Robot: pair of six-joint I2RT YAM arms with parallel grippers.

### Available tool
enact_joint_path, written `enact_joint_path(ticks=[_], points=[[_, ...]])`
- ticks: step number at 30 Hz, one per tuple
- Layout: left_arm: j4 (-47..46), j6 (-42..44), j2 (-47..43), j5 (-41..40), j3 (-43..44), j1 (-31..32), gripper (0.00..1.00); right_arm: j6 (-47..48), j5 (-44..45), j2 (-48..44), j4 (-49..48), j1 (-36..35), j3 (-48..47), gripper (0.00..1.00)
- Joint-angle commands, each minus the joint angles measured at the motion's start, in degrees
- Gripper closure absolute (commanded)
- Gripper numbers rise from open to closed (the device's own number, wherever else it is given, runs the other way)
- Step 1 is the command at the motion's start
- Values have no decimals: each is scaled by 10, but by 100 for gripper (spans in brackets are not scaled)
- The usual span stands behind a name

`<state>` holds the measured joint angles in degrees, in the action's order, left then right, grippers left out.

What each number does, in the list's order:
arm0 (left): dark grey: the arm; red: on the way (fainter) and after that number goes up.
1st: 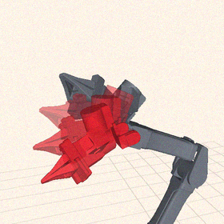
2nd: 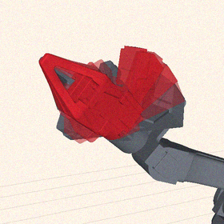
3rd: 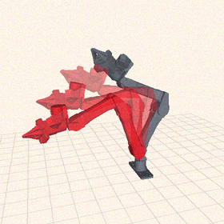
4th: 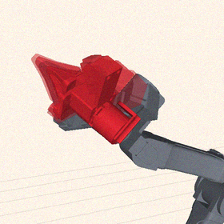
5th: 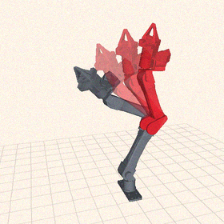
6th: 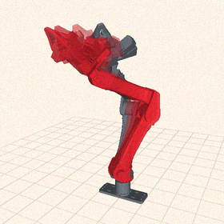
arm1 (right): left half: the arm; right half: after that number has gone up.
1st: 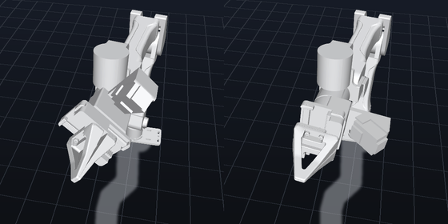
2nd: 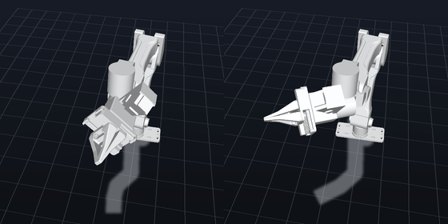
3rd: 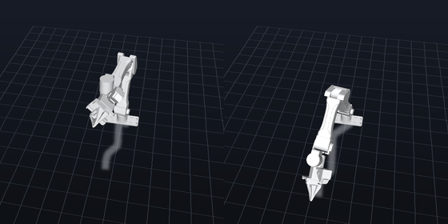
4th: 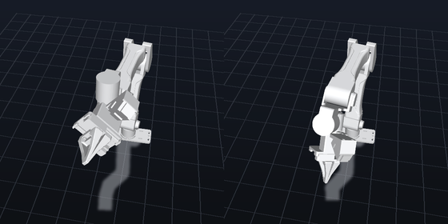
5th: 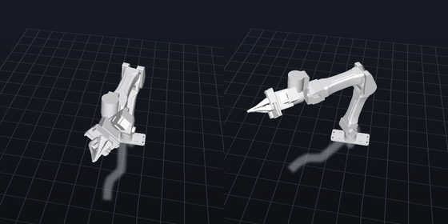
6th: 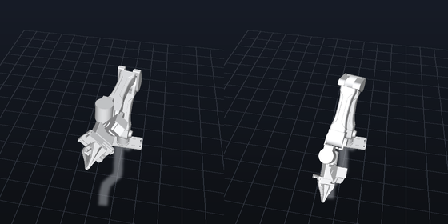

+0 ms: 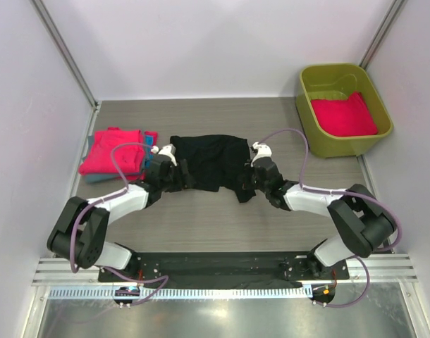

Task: Fold and stack the t-shirts
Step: Flatten the tshirt out

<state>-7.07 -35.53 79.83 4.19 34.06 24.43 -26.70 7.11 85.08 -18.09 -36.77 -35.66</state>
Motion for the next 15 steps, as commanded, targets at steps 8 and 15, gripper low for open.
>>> enact_joint_path(ticks=[8, 15], points=[[87, 13, 35, -73, 55, 14, 21, -90, -74, -11, -79, 71, 29, 99], [101, 3, 14, -130, 43, 13, 25, -142, -103, 7, -94, 147, 59, 93]])
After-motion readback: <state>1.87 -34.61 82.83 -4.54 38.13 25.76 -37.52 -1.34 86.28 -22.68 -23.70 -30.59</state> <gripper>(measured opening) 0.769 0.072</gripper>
